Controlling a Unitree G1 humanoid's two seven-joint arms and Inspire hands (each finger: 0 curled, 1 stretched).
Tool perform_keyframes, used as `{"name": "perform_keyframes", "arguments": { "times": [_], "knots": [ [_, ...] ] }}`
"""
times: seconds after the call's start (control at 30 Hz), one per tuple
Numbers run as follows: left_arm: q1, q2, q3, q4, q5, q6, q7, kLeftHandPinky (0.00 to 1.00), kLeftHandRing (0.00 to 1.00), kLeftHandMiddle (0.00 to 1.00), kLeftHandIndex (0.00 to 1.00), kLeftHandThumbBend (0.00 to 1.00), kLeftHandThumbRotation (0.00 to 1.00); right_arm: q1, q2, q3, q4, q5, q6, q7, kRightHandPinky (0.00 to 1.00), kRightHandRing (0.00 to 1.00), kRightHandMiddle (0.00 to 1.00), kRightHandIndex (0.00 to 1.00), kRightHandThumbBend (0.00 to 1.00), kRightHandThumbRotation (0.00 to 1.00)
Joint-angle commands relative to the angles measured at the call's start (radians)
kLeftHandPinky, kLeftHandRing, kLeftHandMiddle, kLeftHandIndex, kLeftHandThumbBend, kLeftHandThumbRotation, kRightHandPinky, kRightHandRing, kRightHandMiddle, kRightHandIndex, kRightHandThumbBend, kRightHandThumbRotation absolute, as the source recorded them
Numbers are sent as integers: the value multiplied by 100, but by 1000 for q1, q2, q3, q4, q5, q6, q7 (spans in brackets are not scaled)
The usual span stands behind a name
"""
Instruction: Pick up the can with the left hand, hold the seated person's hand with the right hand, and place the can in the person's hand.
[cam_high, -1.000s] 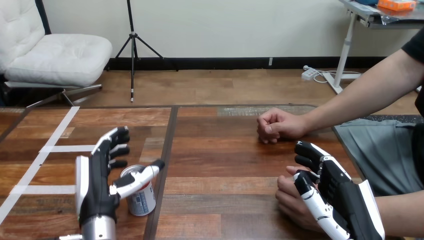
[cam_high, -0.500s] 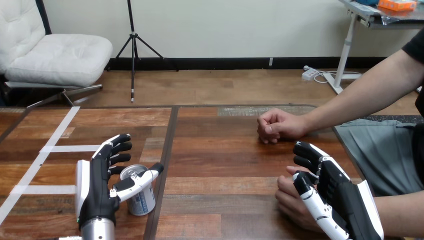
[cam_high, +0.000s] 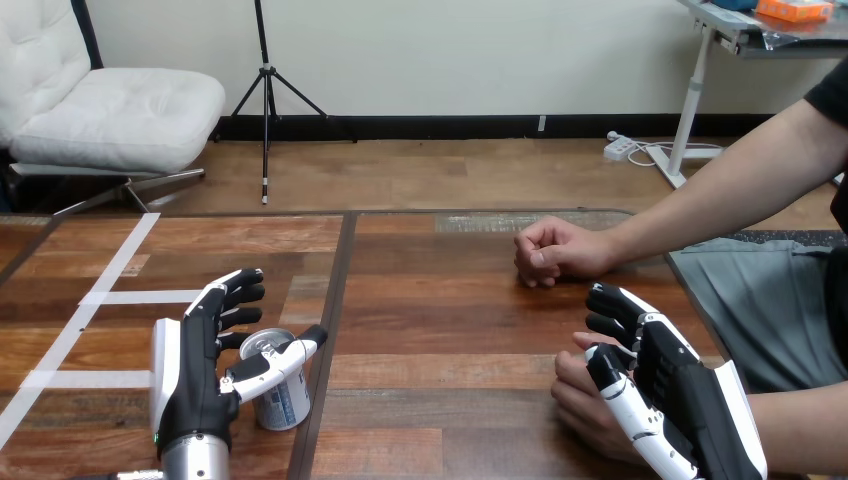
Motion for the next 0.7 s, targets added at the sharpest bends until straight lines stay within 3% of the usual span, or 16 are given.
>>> {"name": "perform_keyframes", "arguments": {
  "times": [0.0, 0.67],
  "knots": [
    [-32, 18, -7, 7, 15, -3, -6, 64, 72, 75, 75, 80, 0, -60, -9, 2, -12, -6, -19, -8, 76, 83, 85, 83, 55, 65],
    [-30, 15, -17, 8, 25, 14, -10, 63, 70, 74, 73, 80, 0, -58, -11, -1, -13, -3, -19, -7, 78, 85, 86, 83, 55, 65]
  ]
}}
